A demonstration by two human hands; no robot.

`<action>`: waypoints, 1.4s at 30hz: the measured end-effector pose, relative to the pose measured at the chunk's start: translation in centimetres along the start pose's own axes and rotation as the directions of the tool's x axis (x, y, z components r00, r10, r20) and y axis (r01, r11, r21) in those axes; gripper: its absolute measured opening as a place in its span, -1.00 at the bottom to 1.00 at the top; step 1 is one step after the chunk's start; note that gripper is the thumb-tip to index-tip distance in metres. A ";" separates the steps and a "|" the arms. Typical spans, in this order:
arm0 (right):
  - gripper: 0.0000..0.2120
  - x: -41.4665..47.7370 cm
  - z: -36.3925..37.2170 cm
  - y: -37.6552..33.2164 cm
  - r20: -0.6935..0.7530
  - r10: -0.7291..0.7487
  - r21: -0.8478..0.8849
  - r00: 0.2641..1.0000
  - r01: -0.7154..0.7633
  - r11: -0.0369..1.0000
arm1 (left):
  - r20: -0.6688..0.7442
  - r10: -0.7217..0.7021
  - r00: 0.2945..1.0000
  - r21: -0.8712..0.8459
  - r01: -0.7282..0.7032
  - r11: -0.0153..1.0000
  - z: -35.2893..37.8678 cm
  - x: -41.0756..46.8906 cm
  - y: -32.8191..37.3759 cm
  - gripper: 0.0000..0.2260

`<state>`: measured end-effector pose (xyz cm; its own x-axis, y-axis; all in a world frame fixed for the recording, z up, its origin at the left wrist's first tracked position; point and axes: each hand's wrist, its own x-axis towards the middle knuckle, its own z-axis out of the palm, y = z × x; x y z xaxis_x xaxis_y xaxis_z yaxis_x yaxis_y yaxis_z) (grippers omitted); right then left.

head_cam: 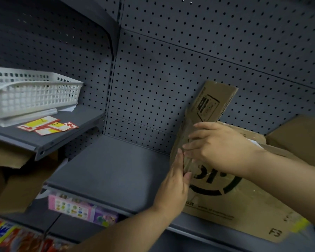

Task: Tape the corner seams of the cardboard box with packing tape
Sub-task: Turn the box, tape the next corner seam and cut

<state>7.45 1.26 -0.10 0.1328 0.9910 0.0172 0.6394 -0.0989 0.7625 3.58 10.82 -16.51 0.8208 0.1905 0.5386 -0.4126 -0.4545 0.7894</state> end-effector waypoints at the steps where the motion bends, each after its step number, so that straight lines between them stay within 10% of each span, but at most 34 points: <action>1: -0.71 0.1 0.1 0.0 -0.011 0.009 0.001 1.000 -0.009 1.000 | 0.002 -0.009 1.000 -0.001 0.009 1.000 0.1 0.0 0.1 -0.23; 7: -0.85 0.7 -0.6 -0.3 0.095 0.040 -0.008 0.995 -0.039 0.999 | 0.019 -0.044 0.999 -0.056 0.045 0.997 -0.1 -0.2 0.5 -0.52; 21: -0.47 0.9 1.0 -2.8 0.213 0.069 -0.043 0.975 -0.062 0.997 | 0.026 -0.102 0.994 -0.174 0.105 0.979 0.2 -0.4 -0.5 -0.52; 42: -0.67 0.2 -1.5 0.8 0.177 0.054 -0.104 0.983 -0.036 0.994 | -0.064 0.026 0.998 0.009 -0.025 1.000 0.4 1.3 1.3 -0.28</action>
<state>6.83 1.48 1.48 0.2988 0.9526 -0.0565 0.5517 -0.1241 0.8247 4.24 10.10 -14.91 0.7827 0.2344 0.5766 -0.4296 -0.4669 0.7730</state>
